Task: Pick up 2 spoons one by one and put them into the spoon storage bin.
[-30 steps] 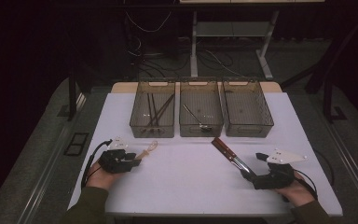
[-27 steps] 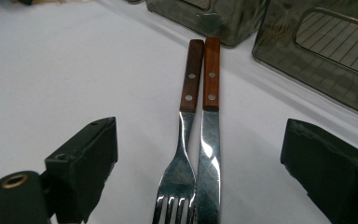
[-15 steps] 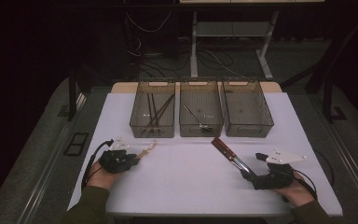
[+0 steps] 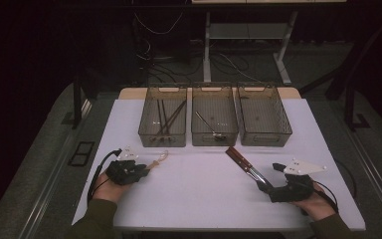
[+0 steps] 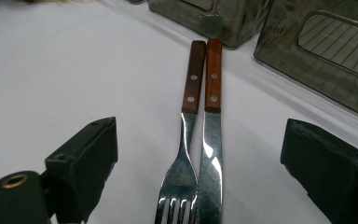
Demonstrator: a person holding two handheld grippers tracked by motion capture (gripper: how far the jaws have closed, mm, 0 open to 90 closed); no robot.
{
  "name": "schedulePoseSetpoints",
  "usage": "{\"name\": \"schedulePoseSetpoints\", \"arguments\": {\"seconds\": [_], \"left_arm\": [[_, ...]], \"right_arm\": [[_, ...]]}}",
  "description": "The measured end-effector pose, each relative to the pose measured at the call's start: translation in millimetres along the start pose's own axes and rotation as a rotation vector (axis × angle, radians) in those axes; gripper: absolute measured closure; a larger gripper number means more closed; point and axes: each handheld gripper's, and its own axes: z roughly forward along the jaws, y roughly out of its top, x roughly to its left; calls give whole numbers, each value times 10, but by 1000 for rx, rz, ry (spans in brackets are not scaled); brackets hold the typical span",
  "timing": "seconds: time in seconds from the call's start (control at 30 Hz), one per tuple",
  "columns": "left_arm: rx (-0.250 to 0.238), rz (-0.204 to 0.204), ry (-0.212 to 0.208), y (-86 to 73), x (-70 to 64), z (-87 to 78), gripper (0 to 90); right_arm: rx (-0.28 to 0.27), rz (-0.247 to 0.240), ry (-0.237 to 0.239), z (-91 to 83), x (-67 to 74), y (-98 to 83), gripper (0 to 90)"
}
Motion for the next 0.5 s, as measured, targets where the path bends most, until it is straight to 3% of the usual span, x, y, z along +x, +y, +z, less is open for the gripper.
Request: {"name": "schedulePoseSetpoints", "arguments": {"seconds": [0.37,0.5], "left_arm": [[-28,21,-19,58,-81,-34,734],[-59,21,-34,93,-114,-56,734]], "right_arm": [[-5,-13,6,-9,19,15,112],[-3,-12,8,-7,18,14,112]]}}
